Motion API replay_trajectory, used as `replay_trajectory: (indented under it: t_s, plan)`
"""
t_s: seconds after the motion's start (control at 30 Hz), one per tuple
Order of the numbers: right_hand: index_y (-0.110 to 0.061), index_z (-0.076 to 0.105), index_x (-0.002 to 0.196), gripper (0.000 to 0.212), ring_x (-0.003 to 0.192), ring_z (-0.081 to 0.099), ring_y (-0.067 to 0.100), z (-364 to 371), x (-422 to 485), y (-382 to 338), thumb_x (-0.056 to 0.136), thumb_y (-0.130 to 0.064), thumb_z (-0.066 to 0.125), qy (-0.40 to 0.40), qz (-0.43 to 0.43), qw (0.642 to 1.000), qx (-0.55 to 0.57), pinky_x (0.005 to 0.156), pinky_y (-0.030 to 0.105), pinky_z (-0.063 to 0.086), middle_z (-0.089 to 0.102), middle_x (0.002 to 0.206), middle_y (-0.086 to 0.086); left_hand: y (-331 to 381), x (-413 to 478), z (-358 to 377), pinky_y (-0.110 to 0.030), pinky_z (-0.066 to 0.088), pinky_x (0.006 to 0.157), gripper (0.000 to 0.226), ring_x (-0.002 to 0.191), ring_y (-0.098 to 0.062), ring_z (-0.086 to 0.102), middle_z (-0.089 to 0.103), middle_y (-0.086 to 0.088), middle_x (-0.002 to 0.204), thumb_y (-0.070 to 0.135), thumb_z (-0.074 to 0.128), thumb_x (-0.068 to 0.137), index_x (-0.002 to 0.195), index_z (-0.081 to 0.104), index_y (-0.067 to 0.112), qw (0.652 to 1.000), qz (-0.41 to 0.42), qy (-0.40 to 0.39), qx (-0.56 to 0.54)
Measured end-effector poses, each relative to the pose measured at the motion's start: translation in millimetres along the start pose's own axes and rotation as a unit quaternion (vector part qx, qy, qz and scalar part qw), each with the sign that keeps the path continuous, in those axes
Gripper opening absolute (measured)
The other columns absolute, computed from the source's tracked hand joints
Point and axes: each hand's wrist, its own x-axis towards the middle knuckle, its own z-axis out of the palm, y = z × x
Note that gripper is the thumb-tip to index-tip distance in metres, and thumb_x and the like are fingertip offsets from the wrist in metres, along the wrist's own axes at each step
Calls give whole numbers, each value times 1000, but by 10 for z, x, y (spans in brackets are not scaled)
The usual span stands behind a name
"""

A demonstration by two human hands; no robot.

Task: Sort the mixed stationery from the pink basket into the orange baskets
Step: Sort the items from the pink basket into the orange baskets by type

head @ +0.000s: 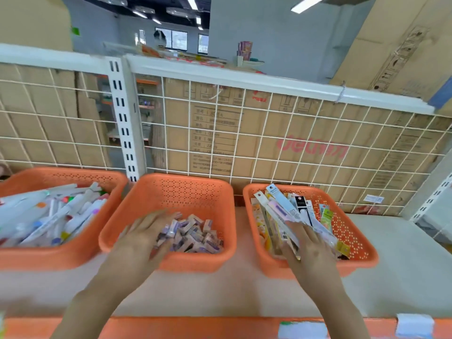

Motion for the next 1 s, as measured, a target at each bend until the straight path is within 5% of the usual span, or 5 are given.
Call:
replay_trajectory:
  t_s: [0.27, 0.4, 0.57, 1.0]
  plan:
    - [-11, 60, 115, 44, 105, 59, 38, 144, -238, -1095, 83, -38, 48, 6, -37, 999, 35, 92, 46, 46, 63, 111, 12, -800, -873, -1002, -46, 50, 83, 49, 108, -26, 58, 62, -6, 120, 41, 39, 82, 119, 58, 15, 989, -69, 46, 120]
    - [-7, 62, 115, 46, 97, 63, 37, 290, -385, -1716, 81, -36, 49, -4, -67, 995, 78, 80, 47, 51, 64, 107, 13, -1147, -1376, -1522, -46, 51, 80, 52, 108, -23, 54, 61, -4, 120, 43, 38, 83, 123, 57, 16, 983, -100, 52, 145]
    - [-5, 61, 115, 49, 107, 58, 45, 498, -591, -2406, 81, -38, 46, -14, -110, 992, 60, 86, 55, 48, 64, 110, 19, -1600, -2022, -2083, -45, 50, 81, 49, 106, -24, 54, 61, -7, 121, 43, 40, 81, 121, 54, 19, 974, -141, 71, 160]
    - [-10, 57, 123, 38, 110, 57, 34, 972, -425, -3924, 87, -21, 65, -76, -217, 966, 115, 86, 44, 45, 60, 121, 10, -2376, -2841, -2930, -44, 46, 86, 51, 114, -26, 53, 55, 0, 131, 45, 43, 84, 129, 53, 22, 936, -272, 78, 210]
